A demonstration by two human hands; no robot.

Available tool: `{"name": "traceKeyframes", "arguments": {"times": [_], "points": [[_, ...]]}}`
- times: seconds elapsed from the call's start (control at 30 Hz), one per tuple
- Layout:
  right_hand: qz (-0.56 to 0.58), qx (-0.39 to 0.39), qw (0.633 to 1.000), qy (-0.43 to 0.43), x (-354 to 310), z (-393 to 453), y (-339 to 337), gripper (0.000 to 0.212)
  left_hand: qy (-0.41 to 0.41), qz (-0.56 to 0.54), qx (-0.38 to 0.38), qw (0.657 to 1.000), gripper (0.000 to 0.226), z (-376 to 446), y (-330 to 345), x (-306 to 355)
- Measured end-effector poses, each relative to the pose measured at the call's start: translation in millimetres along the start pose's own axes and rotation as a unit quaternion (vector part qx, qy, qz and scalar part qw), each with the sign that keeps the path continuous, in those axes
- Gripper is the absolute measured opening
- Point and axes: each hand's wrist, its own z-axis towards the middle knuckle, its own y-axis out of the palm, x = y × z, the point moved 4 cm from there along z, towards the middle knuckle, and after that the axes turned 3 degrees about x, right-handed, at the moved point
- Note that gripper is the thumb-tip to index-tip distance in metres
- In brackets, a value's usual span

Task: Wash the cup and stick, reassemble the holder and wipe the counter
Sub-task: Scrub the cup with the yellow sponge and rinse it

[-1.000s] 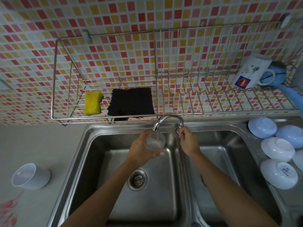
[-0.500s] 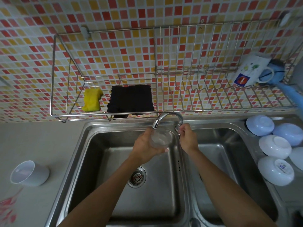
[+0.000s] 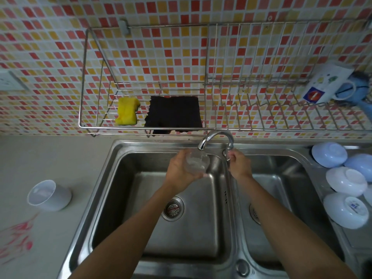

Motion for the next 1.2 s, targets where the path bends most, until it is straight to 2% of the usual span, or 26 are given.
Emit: {"name": "traceKeyframes", "arguments": {"times": [0.07, 0.2, 0.27, 0.33, 0.43, 0.53, 0.6, 0.8, 1.2], "points": [[-0.009, 0.000, 1.000, -0.008, -4.2, -1.7, -3.8, 0.021, 0.009, 0.009, -0.018, 1.000, 0.086, -1.7, 4.7, 0.1], [-0.026, 0.034, 0.999, -0.014, -6.5, -33.9, -11.7, 0.038, 0.025, 0.031, 0.000, 0.999, 0.085, -11.2, 3.9, 0.6], [-0.040, 0.031, 0.997, -0.059, -2.7, -66.4, -4.7, 0.045, 0.035, 0.048, -0.016, 0.998, 0.084, -20.4, 3.7, -5.3], [-0.075, -0.001, 0.989, -0.125, 12.1, -101.5, 11.0, 0.044, 0.034, 0.054, -0.028, 0.998, 0.081, -31.7, 1.2, -16.4], [-0.162, -0.096, 0.970, -0.155, 49.7, -152.1, 39.7, 0.050, 0.024, 0.085, -0.044, 0.995, 0.080, -48.4, -2.6, -40.9], [-0.240, -0.109, 0.943, -0.202, 71.1, -181.0, 51.4, 0.054, -0.025, 0.141, -0.080, 0.986, 0.082, -62.2, -3.3, -64.1], [-0.251, -0.096, 0.941, -0.205, 72.3, -183.0, 50.5, 0.053, -0.053, 0.206, -0.101, 0.972, 0.082, -69.0, -4.3, -79.8], [-0.256, -0.090, 0.942, -0.200, 65.8, -184.3, 44.5, 0.053, -0.069, 0.356, -0.134, 0.922, 0.085, -80.0, -6.7, -109.1], [-0.252, -0.073, 0.941, -0.213, 66.7, -183.7, 47.5, 0.062, -0.020, 0.526, -0.163, 0.835, 0.089, -79.7, -0.5, -124.0]]}}
